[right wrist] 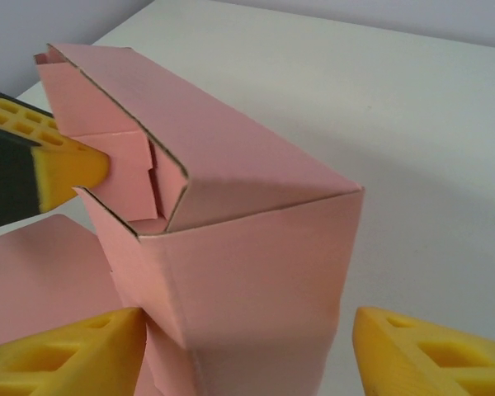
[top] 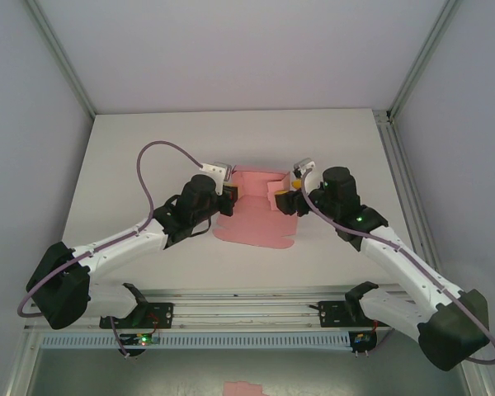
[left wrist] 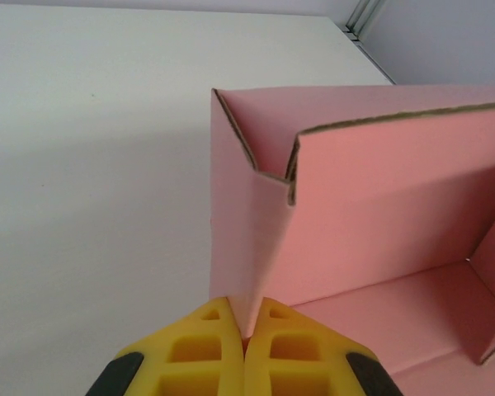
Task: Assemble paper box
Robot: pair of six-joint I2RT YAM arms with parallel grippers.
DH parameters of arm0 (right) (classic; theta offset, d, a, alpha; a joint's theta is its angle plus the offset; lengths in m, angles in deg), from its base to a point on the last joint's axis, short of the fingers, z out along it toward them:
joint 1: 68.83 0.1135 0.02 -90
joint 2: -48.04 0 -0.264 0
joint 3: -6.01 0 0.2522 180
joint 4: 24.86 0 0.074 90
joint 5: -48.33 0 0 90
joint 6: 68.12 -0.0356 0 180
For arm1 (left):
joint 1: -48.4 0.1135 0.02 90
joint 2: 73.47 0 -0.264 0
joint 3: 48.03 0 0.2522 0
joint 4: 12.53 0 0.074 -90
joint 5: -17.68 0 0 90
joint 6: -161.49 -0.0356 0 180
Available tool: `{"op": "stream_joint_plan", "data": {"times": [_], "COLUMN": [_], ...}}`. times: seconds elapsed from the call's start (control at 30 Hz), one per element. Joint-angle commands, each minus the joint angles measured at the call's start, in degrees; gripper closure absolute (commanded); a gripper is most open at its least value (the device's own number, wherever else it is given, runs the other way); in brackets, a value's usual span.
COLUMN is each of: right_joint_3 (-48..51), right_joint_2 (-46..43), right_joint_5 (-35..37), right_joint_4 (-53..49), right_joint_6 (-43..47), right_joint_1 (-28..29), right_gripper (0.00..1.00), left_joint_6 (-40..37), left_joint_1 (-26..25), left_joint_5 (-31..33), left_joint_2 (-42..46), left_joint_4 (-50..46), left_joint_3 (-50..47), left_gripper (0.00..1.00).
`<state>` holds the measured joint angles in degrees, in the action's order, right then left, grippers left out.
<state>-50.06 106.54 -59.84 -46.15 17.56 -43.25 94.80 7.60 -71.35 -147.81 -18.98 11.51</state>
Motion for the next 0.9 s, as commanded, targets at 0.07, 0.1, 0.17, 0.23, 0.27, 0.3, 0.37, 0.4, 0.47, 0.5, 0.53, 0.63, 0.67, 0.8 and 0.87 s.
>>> {"op": "stream_joint_plan", "data": {"times": [0.07,0.1,0.17,0.23,0.27,0.3,0.37,0.4,0.47,0.5,0.53,0.63,0.67,0.8,0.87], "right_joint_3": [0.12,0.36,0.63,0.25,-0.36,-0.97,-2.53,-3.09,-3.97,-4.25,-4.59,-5.31,-5.47,-5.96,-6.05], "right_joint_2": [0.53,0.19,-0.61,-1.03,-0.89,-0.61,0.42,0.87,1.91,2.29,2.63,3.44,3.63,4.53,4.53], "right_joint_5": [-6.46,-5.99,-2.15,3.78,8.3,12.57,21.09,25.14,32.11,34.26,36.01,38.38,38.67,38.03,38.61], "right_joint_4": [0.49,0.33,-0.9,-2.61,-3.78,-4.95,-7.1,-7.69,-8.24,-8.31,-8.38,-8.72,-8.82,-8.99,-8.81], "right_joint_6": [0.41,0.1,0.25,0.59,0.26,-0.19,-0.84,-1.42,-2.2,-2.6,-2.84,-3.12,-3.15,-2.82,-3.29], "right_joint_1": [-0.08,0.15,0.97,2.32,3.07,3.82,5.18,5.82,6.83,7.05,6.97,7.17,7.11,7.19,7.24], "right_gripper": [0.25,0.25,0.25,0.27,0.29,0.29,0.32,0.35,0.45,0.53,0.59,0.68,0.69,0.76,0.77], "left_joint_6": [0.57,0.71,0.6,0.55,0.6,0.6,0.47,0.35,-0.09,-0.15,-0.28,-0.49,-0.45,-0.48,-0.5], "left_joint_1": [-0.86,-0.85,-0.86,-0.86,-0.88,-0.86,-1.04,-1.14,-1.43,-1.61,-1.61,-1.83,-1.95,-2.0,-2.09], "left_joint_5": [-0.98,-0.61,-0.4,-0.66,-0.73,-0.84,-1.07,-1.1,-1.09,-0.96,-0.68,0.58,0.88,0.7,0.67], "left_joint_2": [0.83,0.63,0.13,-0.23,-0.39,-0.4,-0.43,-0.36,-0.28,-0.19,-0.18,-0.01,-0.01,-0.29,-0.23], "left_joint_4": [2.54,2.41,1.88,1.75,1.79,1.72,1.35,1.13,0.63,0.29,-0.28,-1.37,-1.63,-1.59,-1.94], "left_joint_3": [3.05,3.21,3.69,3.92,4.03,4.08,4.38,4.54,4.76,4.9,5.15,5.41,5.45,5.55,5.81], "left_gripper": [1.0,1.0,1.0,1.0,1.0,1.0,1.0,1.0,1.0,1.0,1.0,1.0,1.0,1.0,1.0]}}
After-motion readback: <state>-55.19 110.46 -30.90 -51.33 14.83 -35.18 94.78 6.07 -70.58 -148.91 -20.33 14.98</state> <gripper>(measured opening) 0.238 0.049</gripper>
